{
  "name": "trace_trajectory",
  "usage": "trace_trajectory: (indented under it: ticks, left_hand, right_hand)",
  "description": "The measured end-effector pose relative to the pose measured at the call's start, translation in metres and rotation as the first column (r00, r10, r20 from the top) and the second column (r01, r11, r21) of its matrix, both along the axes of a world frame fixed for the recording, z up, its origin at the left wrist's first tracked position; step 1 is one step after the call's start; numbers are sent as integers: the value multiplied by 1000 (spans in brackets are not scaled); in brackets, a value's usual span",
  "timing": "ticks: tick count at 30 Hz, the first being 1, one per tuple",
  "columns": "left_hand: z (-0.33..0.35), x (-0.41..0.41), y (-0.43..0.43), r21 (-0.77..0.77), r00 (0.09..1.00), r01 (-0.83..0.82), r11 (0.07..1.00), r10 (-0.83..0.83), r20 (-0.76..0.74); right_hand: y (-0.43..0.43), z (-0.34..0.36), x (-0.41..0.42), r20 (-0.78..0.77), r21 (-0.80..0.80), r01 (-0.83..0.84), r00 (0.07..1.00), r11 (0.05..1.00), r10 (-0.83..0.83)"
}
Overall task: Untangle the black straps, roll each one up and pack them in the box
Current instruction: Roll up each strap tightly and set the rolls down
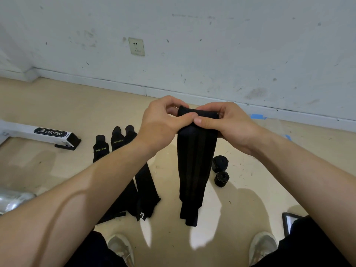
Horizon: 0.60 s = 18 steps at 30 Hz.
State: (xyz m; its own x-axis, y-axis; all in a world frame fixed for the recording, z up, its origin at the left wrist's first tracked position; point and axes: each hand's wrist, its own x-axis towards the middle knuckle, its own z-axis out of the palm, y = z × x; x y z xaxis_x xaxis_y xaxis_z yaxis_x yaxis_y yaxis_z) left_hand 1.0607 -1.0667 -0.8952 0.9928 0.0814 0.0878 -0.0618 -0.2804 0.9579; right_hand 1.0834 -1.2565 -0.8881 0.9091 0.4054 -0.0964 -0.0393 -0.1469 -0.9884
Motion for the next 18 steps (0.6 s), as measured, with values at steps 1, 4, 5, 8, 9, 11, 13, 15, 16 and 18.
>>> trace_trajectory:
  ticks: [1,4,5,8,9,11,13,15,16,18]
  left_hand:
    - [1,1,1,-40,1000,14,999,-14,-15]
    - [4,1,7,-207,987,114,972,-135,-91]
    - [4,2,9,-247,976,152,957,-184,-114]
    - [3,3,11,-152,973,187,971,-204,-107]
    - [3,4,11,-100,979,179,979,-187,-80]
    - [3,4,9,-67,987,154,986,-156,-33]
    - [4,4,7,-110,990,137,984,-140,-15]
    - [4,5,6,-180,989,145,973,-148,-7]
    - [5,4,6,-210,987,159,965,-163,-4]
    - [6,3,6,-255,975,209,944,-221,-16]
  right_hand:
    - [-2,1,1,3,2,-26,1000,1000,26]
    - [-4,2,4,8,-6,-50,999,999,50]
    - [-4,1,4,4,-11,-43,999,999,43]
    - [-3,-2,4,-12,2,-5,1000,1000,5]
    - [-2,-3,4,-23,24,20,1000,1000,-20]
    - [-1,-4,4,-52,89,75,996,993,-70]
    - [0,-2,4,-72,165,93,994,982,-82]
    - [0,0,3,-94,242,84,994,967,-63]
    - [-1,1,3,-109,278,71,993,958,-42]
    - [-3,2,3,-130,331,29,991,943,15]
